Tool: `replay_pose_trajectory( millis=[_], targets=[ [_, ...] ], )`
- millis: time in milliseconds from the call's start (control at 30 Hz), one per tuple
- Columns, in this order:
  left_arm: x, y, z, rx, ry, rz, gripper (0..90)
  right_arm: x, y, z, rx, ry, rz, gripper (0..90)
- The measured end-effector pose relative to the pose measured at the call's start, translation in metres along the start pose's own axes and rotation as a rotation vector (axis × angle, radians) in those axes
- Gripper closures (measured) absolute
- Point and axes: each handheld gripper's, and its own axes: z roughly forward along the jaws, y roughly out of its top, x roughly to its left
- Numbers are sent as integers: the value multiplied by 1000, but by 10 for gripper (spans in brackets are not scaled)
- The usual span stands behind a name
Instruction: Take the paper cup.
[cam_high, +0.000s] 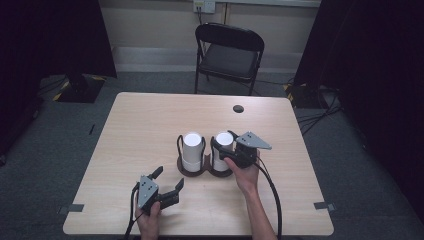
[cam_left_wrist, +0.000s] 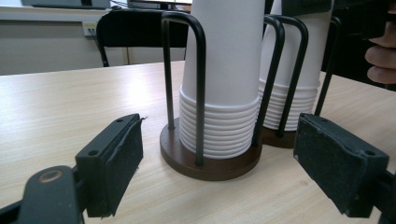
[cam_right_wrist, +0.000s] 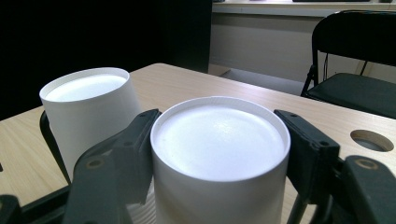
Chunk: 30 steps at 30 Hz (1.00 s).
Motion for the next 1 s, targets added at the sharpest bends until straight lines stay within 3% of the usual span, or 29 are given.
replay_pose_trajectory(
  millis=[267,600,1000],
  targets=[
    [1,0,0,0,-7,-5,183,-1,3,-3,-16,2,12,347],
    [-3,1,2,14,12,31,161,-3,7,-7,-35,8,30,348],
    [-3,1,2,18,12,28,161,-4,20,-11,-66,13,44,351]
  ],
)
